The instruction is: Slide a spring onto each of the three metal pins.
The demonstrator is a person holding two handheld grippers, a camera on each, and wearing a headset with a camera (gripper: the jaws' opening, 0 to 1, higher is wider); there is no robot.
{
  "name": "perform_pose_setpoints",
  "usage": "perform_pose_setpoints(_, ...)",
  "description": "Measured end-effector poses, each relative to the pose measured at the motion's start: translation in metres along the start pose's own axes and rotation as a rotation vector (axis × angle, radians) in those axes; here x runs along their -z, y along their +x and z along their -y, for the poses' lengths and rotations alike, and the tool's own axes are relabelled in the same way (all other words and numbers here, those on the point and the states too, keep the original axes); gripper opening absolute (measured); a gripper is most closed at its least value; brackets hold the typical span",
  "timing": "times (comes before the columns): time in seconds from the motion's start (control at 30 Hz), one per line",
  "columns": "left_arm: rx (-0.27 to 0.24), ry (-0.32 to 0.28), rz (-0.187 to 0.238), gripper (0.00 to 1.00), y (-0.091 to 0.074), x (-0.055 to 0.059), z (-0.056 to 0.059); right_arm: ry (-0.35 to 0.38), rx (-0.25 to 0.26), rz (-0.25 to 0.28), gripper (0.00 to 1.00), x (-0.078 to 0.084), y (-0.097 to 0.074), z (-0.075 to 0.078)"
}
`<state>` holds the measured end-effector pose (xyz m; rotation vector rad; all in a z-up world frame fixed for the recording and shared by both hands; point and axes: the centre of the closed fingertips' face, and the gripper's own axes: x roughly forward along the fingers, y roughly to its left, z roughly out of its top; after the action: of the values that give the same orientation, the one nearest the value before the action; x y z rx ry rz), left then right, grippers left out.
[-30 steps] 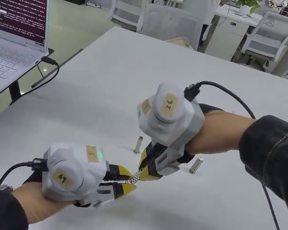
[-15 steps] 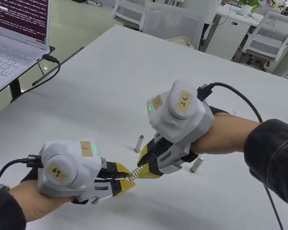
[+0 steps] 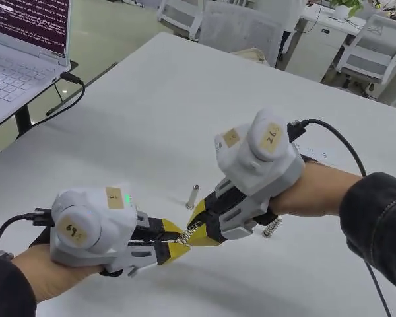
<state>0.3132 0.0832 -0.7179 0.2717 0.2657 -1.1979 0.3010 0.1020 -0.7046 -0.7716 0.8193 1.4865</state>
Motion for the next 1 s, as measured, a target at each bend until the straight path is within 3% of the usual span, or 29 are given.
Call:
perform_pose_setpoints(0.23, 0.007, -0.021, 0.031, 0.02, 0.000, -0.009, 0.001, -0.006, 0.003, -0.004, 0.10, 0.000, 0.000, 0.000)
perform_pose_setpoints(1.0, 0.001, -0.026, 0.051, 0.02, 0.004, -0.014, 0.002, 0.004, 0.015, -0.024, 0.08, 0.002, -0.004, 0.002)
